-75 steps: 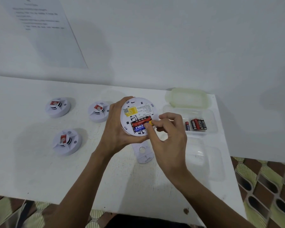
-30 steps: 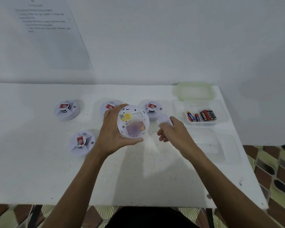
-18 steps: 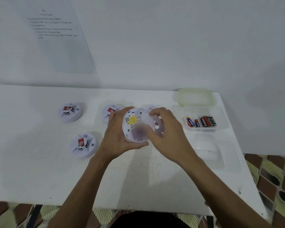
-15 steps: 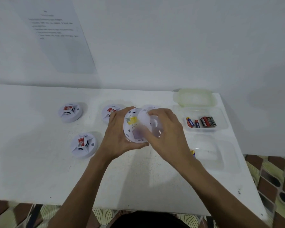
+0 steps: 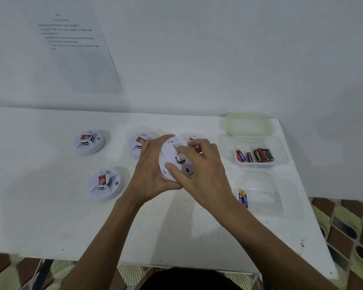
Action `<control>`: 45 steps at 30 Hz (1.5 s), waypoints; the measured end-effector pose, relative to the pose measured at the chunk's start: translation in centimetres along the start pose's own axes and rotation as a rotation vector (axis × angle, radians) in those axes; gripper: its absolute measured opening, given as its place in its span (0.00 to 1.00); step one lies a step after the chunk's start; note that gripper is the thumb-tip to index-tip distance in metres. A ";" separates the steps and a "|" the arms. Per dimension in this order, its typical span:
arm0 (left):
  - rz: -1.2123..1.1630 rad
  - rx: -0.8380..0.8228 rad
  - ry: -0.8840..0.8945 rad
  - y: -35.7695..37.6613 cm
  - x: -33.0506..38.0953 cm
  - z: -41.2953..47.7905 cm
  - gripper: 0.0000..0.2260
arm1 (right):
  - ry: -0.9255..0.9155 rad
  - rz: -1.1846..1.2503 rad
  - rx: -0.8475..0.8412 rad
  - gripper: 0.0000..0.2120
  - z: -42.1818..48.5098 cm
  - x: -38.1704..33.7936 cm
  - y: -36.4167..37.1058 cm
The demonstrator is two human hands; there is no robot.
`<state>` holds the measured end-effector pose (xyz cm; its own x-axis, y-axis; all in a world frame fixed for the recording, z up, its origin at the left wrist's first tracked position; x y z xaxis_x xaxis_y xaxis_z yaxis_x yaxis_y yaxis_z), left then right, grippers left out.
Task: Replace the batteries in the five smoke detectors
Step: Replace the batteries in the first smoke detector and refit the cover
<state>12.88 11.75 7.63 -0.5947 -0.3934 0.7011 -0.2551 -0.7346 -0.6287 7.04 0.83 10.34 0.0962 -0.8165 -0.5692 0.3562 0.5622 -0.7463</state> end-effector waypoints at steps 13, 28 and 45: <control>-0.024 0.083 0.117 0.1 0.9 0.4 0.32 | 0.178 0.110 -0.081 0.21 0.2 0.2 0.0; -0.060 -0.031 0.012 0.8 -1.6 0.5 0.38 | 0.302 0.648 -0.374 0.13 1.4 4.0 0.4; -0.317 -0.105 -0.139 0.4 -0.1 0.9 0.37 | 0.390 1.156 -0.396 0.24 -0.2 6.9 -0.8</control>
<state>13.55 11.02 7.65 -0.3659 -0.2315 0.9014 -0.4917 -0.7742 -0.3985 7.25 -5.19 6.96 -0.1380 0.2249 -0.9646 -0.0579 0.9704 0.2345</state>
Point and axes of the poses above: each hand's wrist, its own z-axis towards the middle knuckle, its own y-axis out of the palm, x = y × z, the point moved 8 cm from there along z, towards the middle knuckle, and after that the axes turned 4 degrees about -x, right-handed, at the moved point
